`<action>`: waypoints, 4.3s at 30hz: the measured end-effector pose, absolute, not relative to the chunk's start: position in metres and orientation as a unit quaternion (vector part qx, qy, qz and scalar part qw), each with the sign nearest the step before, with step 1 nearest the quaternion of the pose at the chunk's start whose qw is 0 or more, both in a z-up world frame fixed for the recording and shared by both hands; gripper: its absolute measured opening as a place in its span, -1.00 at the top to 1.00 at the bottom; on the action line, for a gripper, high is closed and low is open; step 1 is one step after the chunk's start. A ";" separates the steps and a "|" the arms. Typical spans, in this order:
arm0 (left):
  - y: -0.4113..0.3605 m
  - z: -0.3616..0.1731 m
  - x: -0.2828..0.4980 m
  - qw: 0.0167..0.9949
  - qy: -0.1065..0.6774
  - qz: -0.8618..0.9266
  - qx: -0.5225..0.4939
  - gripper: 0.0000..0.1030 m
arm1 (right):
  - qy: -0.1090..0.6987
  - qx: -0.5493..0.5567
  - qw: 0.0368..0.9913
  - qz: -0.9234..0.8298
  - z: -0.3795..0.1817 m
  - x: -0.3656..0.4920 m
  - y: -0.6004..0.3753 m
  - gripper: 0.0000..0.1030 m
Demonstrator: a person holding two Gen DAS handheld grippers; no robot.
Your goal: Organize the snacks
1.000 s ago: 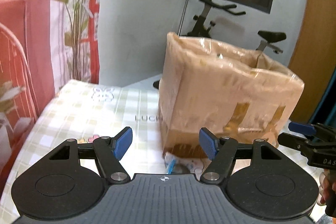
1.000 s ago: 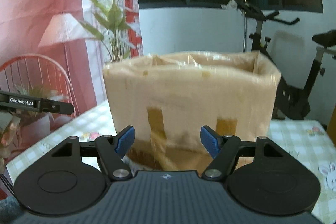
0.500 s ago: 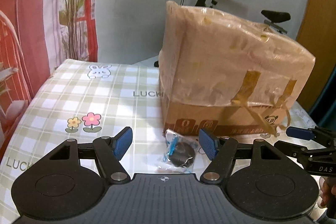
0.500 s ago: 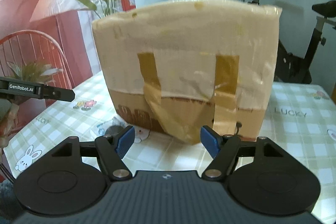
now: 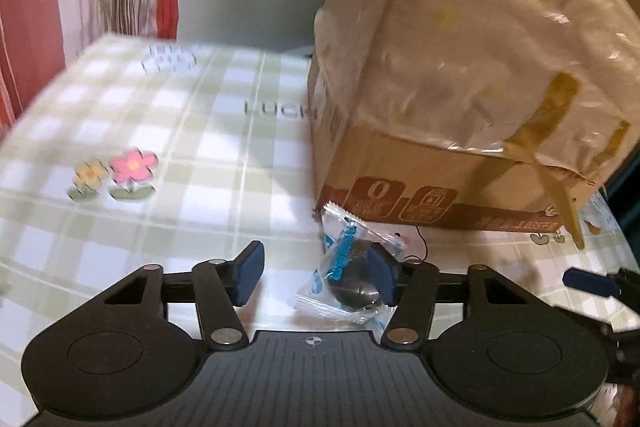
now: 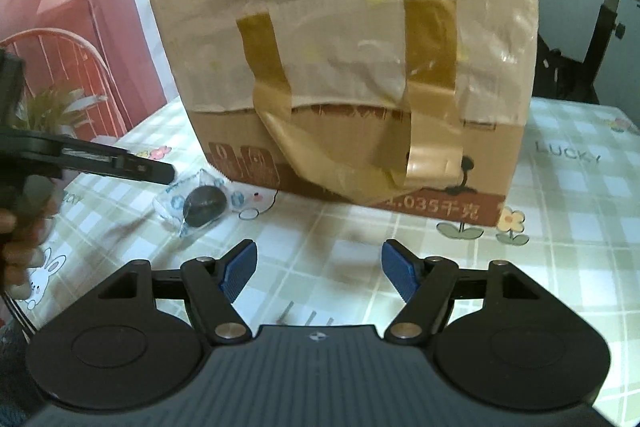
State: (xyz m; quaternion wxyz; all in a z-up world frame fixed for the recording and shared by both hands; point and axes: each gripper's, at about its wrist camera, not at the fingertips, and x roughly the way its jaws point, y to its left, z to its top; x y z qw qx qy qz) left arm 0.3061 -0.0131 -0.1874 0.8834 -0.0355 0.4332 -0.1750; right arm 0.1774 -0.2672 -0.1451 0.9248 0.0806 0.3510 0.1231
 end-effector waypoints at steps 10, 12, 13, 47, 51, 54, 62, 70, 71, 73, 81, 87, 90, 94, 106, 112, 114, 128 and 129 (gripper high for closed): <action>-0.057 -0.192 0.293 0.857 0.443 -0.260 -0.035 0.32 | 0.372 0.081 0.914 0.142 -0.154 0.180 -0.260 -0.40; -0.068 -0.193 0.286 0.851 0.447 -0.274 -0.036 0.32 | 0.377 0.076 0.911 0.152 -0.156 0.180 -0.255 -0.40; -0.074 -0.193 0.282 0.847 0.450 -0.282 -0.038 0.32 | 0.378 0.072 0.909 0.158 -0.158 0.180 -0.253 -0.40; -0.072 -0.025 0.216 0.903 0.259 -0.337 -0.065 0.34 | 0.208 -0.024 0.949 0.235 -0.047 0.163 -0.236 0.03; -0.083 0.009 0.233 0.905 0.230 -0.354 -0.057 0.34 | 0.179 -0.039 0.956 0.227 -0.018 0.176 -0.243 0.03; -0.098 0.027 0.249 0.907 0.210 -0.362 -0.048 0.34 | 0.167 -0.043 0.959 0.223 0.001 0.194 -0.250 0.03; -0.127 0.029 0.313 0.902 0.231 -0.355 -0.080 0.34 | 0.171 -0.052 0.963 0.200 0.024 0.256 -0.270 0.03; -0.127 0.016 0.341 0.928 0.255 -0.266 -0.049 0.08 | 0.228 -0.036 0.959 0.168 0.010 0.296 -0.280 0.03; -0.123 0.016 0.340 0.932 0.251 -0.257 -0.042 -0.15 | 0.234 -0.032 0.958 0.163 0.008 0.298 -0.282 0.03; -0.116 0.018 0.334 0.942 0.238 -0.235 -0.024 -0.43 | 0.240 -0.028 0.958 0.157 0.006 0.297 -0.285 0.01; -0.092 0.042 0.307 0.959 0.217 -0.182 -0.003 -0.79 | 0.237 -0.008 0.962 0.134 0.018 0.276 -0.296 -0.70; -0.097 0.057 0.277 0.976 0.169 -0.118 0.065 -0.87 | 0.212 -0.001 0.972 0.098 0.036 0.249 -0.295 -0.99; -0.099 0.064 0.257 0.979 0.149 -0.099 0.093 -0.89 | 0.202 0.016 0.977 0.067 0.046 0.235 -0.297 -1.00; -0.093 0.072 0.237 0.980 0.146 -0.103 0.084 -0.89 | 0.194 0.038 0.979 0.055 0.058 0.217 -0.302 -1.00; -0.068 0.079 0.194 0.982 0.148 -0.112 0.028 -0.88 | 0.167 0.064 0.983 0.036 0.073 0.165 -0.306 -1.00; -0.061 0.082 0.188 0.984 0.143 -0.098 0.025 -0.88 | 0.176 0.062 0.982 0.037 0.071 0.159 -0.302 -1.00; -0.059 0.082 0.187 0.985 0.142 -0.096 0.023 -0.88 | 0.176 0.063 0.982 0.039 0.070 0.158 -0.301 -1.00; -0.056 0.083 0.184 0.986 0.142 -0.086 0.017 -0.88 | 0.172 0.059 0.982 0.040 0.071 0.156 -0.298 -1.00; -0.056 0.083 0.184 0.986 0.142 -0.085 0.016 -0.88 | 0.173 0.059 0.982 0.040 0.071 0.155 -0.298 -1.00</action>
